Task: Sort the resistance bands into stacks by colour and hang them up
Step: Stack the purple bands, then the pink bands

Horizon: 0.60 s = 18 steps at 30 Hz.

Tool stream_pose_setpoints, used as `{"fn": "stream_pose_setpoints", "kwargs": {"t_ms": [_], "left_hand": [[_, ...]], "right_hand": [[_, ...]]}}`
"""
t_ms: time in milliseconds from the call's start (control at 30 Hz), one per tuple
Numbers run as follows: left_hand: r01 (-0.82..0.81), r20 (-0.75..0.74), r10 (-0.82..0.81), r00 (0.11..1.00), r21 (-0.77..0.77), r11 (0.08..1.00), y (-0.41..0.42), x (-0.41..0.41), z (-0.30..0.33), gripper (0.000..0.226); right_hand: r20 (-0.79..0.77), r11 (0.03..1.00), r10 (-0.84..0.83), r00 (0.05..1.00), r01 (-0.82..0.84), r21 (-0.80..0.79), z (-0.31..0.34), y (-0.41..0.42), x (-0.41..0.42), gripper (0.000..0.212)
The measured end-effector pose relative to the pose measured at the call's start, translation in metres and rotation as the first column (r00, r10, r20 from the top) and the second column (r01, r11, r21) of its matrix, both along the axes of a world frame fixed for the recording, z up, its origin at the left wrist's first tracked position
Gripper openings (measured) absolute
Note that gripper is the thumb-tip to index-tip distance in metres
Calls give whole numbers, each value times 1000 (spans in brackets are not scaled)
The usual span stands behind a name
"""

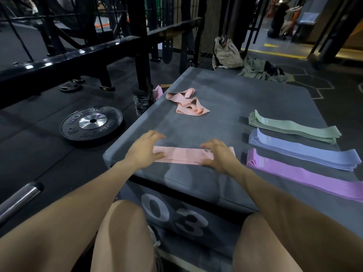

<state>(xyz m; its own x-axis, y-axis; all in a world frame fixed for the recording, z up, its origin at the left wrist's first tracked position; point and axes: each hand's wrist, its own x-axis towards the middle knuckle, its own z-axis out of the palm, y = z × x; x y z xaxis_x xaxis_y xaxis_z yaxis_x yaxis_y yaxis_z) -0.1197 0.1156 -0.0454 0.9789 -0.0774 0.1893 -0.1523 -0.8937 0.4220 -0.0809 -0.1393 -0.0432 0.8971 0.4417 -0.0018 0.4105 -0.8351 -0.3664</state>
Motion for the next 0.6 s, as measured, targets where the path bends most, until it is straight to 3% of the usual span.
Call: {"fn": "stream_pose_setpoints", "kwargs": {"t_ms": [133,233,400,600], "left_hand": [[187,-196,-147,970,208,960,-3,13,0,81],[232,-306,-148,940,260,937,5,20,-6,79],[227,-303,-162,939,194,954,9,19,-10,62],[215,-308,-145,940,206,955,6,19,-8,63]], "right_hand": [[-109,992,70,992,-80,-95,0,5,8,74],[-139,989,85,987,-100,-106,-2,4,12,71],[-115,989,95,989,-107,-101,-6,4,13,62],[-111,986,111,988,-123,-114,-3,5,10,65]]}}
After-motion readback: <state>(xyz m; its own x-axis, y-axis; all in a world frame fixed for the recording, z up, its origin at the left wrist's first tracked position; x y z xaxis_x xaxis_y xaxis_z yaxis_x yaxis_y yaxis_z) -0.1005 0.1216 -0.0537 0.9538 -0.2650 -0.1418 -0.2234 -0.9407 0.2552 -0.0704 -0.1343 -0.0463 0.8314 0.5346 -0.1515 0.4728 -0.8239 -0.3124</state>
